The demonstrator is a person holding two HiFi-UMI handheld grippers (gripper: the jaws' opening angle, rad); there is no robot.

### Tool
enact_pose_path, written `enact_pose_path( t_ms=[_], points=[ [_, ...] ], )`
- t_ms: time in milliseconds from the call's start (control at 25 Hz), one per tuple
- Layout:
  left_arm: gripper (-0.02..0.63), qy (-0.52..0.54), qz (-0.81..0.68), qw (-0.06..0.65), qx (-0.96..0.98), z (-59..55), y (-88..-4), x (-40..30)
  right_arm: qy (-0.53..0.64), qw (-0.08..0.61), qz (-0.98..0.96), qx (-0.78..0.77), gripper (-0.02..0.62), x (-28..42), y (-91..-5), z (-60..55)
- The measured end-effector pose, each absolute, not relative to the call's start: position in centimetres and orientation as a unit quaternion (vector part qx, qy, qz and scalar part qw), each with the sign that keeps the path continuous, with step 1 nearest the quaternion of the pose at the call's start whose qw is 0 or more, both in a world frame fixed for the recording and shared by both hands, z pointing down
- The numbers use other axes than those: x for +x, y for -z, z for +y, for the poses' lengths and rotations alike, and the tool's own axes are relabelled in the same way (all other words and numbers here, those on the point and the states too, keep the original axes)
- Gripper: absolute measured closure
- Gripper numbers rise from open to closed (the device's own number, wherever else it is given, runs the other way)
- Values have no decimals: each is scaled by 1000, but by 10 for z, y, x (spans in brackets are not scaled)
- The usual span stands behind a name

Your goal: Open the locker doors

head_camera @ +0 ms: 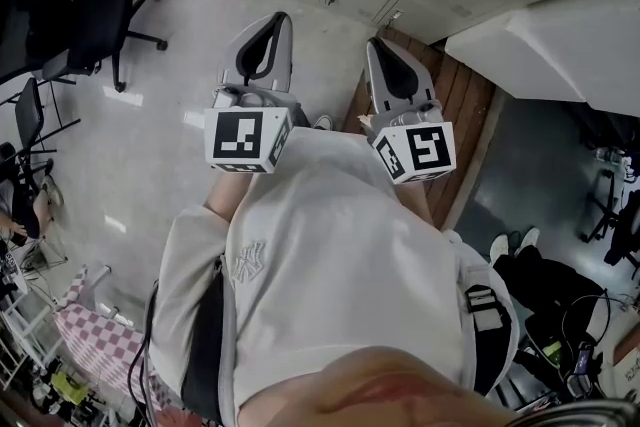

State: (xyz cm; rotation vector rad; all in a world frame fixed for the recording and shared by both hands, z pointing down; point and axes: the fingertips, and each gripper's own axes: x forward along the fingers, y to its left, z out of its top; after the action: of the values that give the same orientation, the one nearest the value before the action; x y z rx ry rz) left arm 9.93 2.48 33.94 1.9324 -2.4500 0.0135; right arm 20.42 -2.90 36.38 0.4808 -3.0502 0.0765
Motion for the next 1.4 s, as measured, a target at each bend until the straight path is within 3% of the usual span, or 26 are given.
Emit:
enact_pose_path(
  t_ms=[400, 920, 1400],
  points=[
    [604, 0, -796, 29, 604, 31, -351, 40, -31, 50, -989, 138, 580, 143, -375, -28],
    [604, -8, -809, 26, 587, 32, -333, -108, -32, 39, -991, 124, 580, 2, -355, -37],
    [604, -4, -795, 69, 602, -13, -361, -140, -51, 71, -987, 135, 580, -39, -375, -75]
  ],
)
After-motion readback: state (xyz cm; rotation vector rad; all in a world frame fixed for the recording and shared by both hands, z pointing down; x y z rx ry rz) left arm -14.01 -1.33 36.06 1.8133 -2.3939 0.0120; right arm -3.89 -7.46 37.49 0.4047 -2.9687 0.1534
